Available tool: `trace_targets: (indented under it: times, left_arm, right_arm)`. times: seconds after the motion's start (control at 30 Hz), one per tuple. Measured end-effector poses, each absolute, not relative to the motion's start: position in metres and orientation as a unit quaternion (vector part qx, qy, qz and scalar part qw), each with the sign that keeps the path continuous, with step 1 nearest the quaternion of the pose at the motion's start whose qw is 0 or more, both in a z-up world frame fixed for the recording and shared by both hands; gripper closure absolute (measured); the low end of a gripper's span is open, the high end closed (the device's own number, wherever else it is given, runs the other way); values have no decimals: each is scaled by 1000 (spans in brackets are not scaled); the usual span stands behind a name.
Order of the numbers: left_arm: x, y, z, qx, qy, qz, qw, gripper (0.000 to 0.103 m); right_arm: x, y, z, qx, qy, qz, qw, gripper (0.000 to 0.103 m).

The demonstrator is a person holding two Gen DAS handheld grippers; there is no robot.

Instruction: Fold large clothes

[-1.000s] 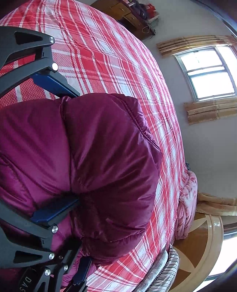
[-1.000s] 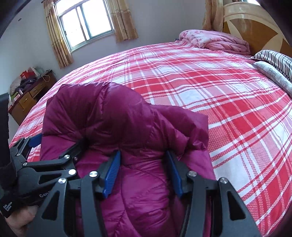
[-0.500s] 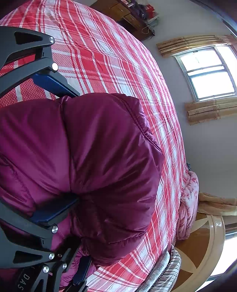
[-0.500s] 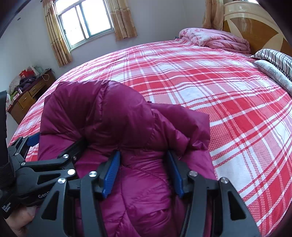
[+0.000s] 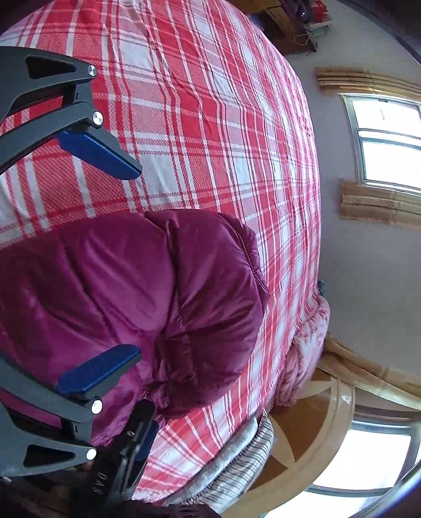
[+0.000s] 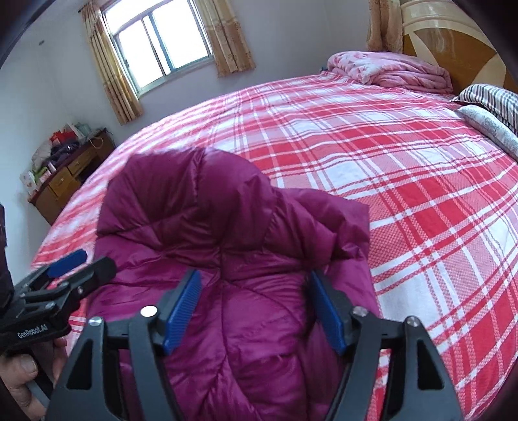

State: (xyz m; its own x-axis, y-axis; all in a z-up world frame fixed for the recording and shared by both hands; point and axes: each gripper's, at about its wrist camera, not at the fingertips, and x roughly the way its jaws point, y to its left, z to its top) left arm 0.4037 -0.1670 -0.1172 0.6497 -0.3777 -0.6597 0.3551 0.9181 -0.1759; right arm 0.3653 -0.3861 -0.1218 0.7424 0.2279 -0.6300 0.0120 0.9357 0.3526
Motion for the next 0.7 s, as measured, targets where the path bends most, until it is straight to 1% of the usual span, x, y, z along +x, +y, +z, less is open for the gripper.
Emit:
trace_targets:
  times: [0.03,0.07,0.17,0.27,0.47,0.57,0.63,0.7]
  left_arm:
    - [398,-159,-116,-20,364,-204,908,1]
    - [393,-152,-117,-28,367,-209,906,1]
    - [389,-142,-128,-71,384,-227,892,1]
    - [392,-143,-141,-113,405,-243,874,1]
    - [402,-155,-152,-148,420,-270,854,1]
    - [411,-161,-161,-154,436,-284,840,1]
    - [412,-163,-163,-158,438,-291,835,1]
    - [412,-166,-161,-153,439,-304,831,1]
  right_arm:
    - [357,-393,-117,173,341,53,923,9]
    - [349,-402,-114,173,333,42,926,8]
    - [343,-421,-121,185,350,40,918,8]
    - [343,-440,-134,224,369,51,901,7]
    - [350,-451,-157,288,390,103,868,7]
    - [351,-444,-159,285,388,114,869,7]
    - [351,-439,-158,276,387,122,871,10]
    - [350,-433,-157,267,395,131,869,16]
